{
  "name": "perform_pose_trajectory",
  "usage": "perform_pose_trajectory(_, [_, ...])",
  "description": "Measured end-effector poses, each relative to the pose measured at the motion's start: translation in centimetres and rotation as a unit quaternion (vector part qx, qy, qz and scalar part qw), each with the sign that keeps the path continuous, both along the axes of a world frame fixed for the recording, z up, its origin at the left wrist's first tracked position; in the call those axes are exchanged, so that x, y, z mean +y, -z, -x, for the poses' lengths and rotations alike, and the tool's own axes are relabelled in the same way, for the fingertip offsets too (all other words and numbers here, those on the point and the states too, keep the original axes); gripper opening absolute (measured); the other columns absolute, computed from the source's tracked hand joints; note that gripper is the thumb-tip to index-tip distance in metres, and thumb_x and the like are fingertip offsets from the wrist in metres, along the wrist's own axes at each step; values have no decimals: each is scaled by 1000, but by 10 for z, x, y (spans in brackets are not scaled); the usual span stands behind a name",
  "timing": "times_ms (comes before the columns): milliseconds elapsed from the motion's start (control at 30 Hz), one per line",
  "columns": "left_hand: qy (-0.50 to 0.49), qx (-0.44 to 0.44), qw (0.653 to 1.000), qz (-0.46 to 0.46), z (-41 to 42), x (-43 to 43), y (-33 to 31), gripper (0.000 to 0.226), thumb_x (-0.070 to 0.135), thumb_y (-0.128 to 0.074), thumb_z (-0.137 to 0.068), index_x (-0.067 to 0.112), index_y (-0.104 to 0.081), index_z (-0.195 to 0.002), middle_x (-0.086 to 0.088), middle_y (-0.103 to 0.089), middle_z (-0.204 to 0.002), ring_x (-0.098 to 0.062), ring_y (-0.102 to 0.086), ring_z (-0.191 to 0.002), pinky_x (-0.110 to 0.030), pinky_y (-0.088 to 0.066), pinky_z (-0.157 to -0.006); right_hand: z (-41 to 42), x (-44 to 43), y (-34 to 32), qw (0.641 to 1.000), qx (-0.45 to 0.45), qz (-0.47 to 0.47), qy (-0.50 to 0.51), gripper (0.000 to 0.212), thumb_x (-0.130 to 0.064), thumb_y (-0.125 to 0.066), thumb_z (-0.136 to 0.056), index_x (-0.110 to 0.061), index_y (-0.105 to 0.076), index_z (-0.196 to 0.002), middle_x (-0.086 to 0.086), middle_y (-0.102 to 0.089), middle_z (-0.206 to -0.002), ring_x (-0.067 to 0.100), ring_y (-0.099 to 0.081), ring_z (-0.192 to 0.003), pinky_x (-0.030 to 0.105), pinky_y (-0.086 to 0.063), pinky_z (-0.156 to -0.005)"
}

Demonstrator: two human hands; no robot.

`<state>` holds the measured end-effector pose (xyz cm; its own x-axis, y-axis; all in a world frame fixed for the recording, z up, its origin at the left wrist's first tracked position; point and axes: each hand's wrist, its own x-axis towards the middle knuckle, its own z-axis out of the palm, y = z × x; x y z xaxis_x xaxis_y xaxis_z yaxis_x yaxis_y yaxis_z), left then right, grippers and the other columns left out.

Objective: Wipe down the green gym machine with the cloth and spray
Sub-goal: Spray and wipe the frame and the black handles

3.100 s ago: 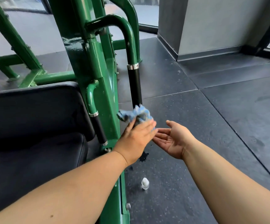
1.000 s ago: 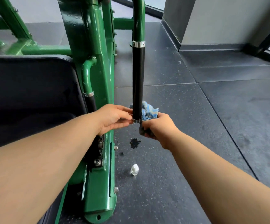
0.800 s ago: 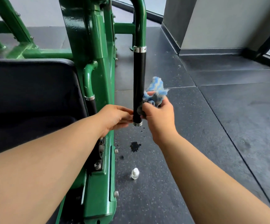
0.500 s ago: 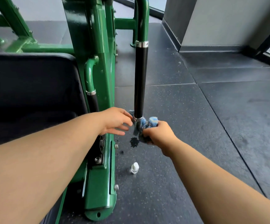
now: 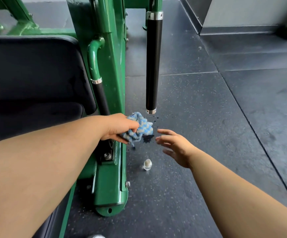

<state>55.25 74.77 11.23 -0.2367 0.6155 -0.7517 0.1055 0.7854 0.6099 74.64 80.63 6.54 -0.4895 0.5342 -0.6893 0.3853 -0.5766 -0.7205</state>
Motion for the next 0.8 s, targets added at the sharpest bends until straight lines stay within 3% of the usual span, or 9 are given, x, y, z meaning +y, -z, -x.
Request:
perform_pose_trajectory(133, [-24, -26, 999, -19, 0, -2, 2, 58, -6, -46, -84, 25, -45, -134, -2, -39, -139, -26, -52, -115, -36, -60, -67, -5, -17, 38, 935, -180, -146, -270, 87, -12, -80, -71, -41, -39, -142, 3, -46, -138, 24, -52, -114, 31, -45, -87])
perform_pose_trajectory(200, [1, -15, 1000, -19, -5, -1, -1, 50, -7, -41, -87, 30, -54, -119, -2, -45, -133, -24, -57, -108, -33, -60, -65, -3, -24, 53, 876, -249, -216, -351, 84, -26, -79, -74, -47, -35, -143, 2, -42, -148, 28, -44, -124, 33, -41, -99])
perform_pose_trajectory(267, [17, 3, 1000, -8, -6, 0, -6, 38, -6, -38, -87, 22, -60, -98, -9, -60, -112, -22, -65, -87, -32, -60, -65, 0, -31, 68, 840, -264, -281, -381, 57, -34, -66, -86, -43, -44, -138, -1, -44, -147, 31, -38, -131, 34, -35, -107])
perform_pose_trajectory(334, [8, -3, 1000, -7, -8, 2, -8, 24, -3, -42, -84, 12, -59, -93, -14, -62, -99, -23, -65, -71, -29, -59, -59, 1, -36, 71, 854, -241, -293, -357, 32, -39, -54, -94, -35, -56, -126, 2, -61, -128, 30, -50, -118, 34, -43, -97])
perform_pose_trajectory(400, [-1, -34, 999, -4, -7, 2, -14, 11, 14, -53, -85, 10, -61, -92, -16, -64, -95, -25, -63, -73, -27, -56, -58, 7, -39, 64, 869, -211, -288, -343, 27, -41, -49, -97, -24, -57, -116, 5, -66, -110, 28, -58, -100, 32, -45, -81])
perform_pose_trajectory(500, [55, -34, 998, 15, 1, 1, -23, 35, 44, -66, -83, 12, -69, -96, -11, -71, -86, -21, -66, -70, -24, -53, -54, 19, -34, 38, 878, -176, -291, -338, 14, -31, -57, -90, -23, -47, -85, 0, -59, -85, 19, -54, -75, 29, -39, -60])
perform_pose_trajectory(567, [85, -12, 996, 17, 5, -1, -36, 26, 34, -71, -83, 10, -68, -94, -10, -71, -80, -20, -67, -64, -24, -52, -52, 27, -27, 15, 907, -118, -247, -319, 17, -20, -63, -85, -23, -48, -79, -7, -54, -71, 12, -50, -63, 23, -37, -54])
perform_pose_trajectory(667, [61, 19, 998, -4, 11, -2, -72, 3, 13, -62, -88, 13, -60, -91, -12, -69, -79, -22, -67, -61, -24, -53, -51, 36, -15, -34, 961, 9, -77, -265, 17, -3, -62, -82, -14, -49, -82, 0, -52, -56, 16, -49, -49, 20, -42, -49])
perform_pose_trajectory(801, [25, 68, 996, -59, 10, -9, -119, 27, -2, -42, -91, 17, -61, -91, -5, -65, -62, -15, -64, -47, -21, -49, -42, 44, 3, -92, 957, 57, -57, -278, 15, -3, -49, -91, -17, -47, -96, 12, -52, -70, 15, -51, -49, 22, -44, -52])
